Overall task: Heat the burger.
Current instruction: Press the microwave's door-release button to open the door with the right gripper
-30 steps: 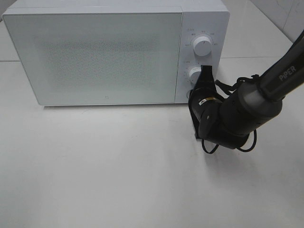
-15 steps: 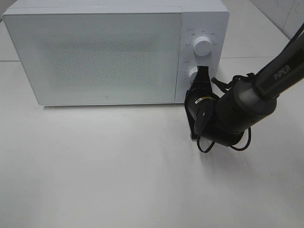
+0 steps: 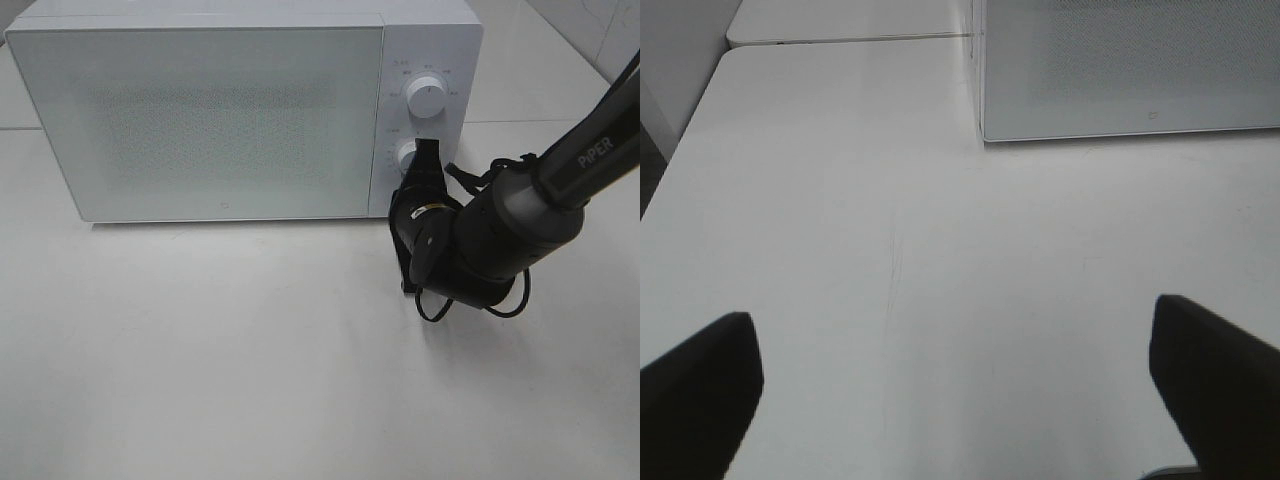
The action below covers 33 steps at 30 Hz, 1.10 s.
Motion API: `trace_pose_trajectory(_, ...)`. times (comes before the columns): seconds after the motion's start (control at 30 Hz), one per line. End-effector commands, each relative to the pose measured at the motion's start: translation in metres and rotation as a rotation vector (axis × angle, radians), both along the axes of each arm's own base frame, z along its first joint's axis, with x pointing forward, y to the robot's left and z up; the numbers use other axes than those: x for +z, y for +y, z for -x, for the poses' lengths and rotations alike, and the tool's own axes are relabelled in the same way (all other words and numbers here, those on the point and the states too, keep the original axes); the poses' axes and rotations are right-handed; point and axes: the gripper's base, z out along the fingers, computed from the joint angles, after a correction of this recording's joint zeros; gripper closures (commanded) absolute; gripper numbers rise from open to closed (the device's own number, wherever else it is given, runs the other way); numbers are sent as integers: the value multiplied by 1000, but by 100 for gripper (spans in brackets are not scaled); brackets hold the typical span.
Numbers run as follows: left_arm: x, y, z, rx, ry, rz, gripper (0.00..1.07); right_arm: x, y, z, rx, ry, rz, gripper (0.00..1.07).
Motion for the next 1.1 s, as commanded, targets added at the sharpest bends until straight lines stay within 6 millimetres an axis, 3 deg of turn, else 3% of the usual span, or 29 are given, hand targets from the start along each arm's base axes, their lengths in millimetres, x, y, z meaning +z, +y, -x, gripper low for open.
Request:
trace_pose_trajectory(0.03, 0, 0, 2, 7, -27, 1, 9, 8, -1, -1, 19, -48, 20, 107)
trace_pose_trajectory(0.57, 0, 0, 2, 7, -27, 1, 9, 12, -3, 1, 16, -76, 6, 107)
trace_pose_trajectory(1.1, 0, 0, 2, 7, -27, 1, 9, 20, 5, -26, -73, -193, 0, 107)
